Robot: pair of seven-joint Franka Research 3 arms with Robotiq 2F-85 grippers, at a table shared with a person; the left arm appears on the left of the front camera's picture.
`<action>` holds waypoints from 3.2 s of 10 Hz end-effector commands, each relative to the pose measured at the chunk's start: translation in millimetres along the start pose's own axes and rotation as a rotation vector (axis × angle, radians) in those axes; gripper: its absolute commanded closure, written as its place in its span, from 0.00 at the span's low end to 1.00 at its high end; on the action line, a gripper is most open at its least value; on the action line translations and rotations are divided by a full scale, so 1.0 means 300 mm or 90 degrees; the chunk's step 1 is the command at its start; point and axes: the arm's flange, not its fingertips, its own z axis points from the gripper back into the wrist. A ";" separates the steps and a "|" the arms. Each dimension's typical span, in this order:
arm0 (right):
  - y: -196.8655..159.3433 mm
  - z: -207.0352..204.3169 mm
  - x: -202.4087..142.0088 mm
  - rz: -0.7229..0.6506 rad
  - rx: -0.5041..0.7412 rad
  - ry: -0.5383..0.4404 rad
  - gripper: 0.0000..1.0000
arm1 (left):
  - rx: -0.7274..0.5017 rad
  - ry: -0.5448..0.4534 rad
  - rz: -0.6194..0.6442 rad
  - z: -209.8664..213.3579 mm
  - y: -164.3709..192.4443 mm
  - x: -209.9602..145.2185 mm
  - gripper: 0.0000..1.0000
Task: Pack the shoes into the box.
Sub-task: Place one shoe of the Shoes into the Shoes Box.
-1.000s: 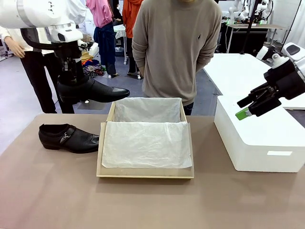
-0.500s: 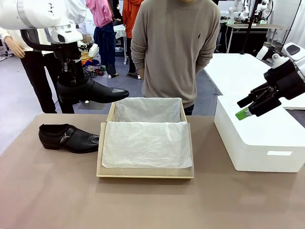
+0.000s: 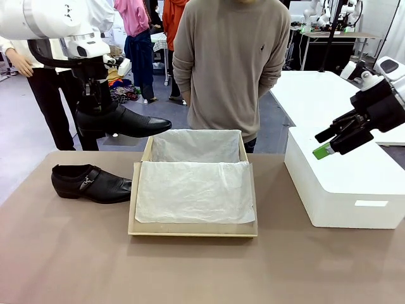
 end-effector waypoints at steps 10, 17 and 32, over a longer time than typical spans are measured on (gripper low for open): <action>-0.011 -0.003 0.002 0.014 0.006 -0.017 0.00 | 0.003 -0.007 -0.026 0.004 -0.158 0.554 1.00; -0.011 -0.003 0.002 0.014 0.006 -0.017 0.00 | 0.031 0.009 -0.038 -0.149 -0.093 0.705 1.00; -0.011 -0.003 0.002 0.014 0.006 -0.017 0.00 | 0.019 0.033 -0.004 -0.453 0.025 0.725 1.00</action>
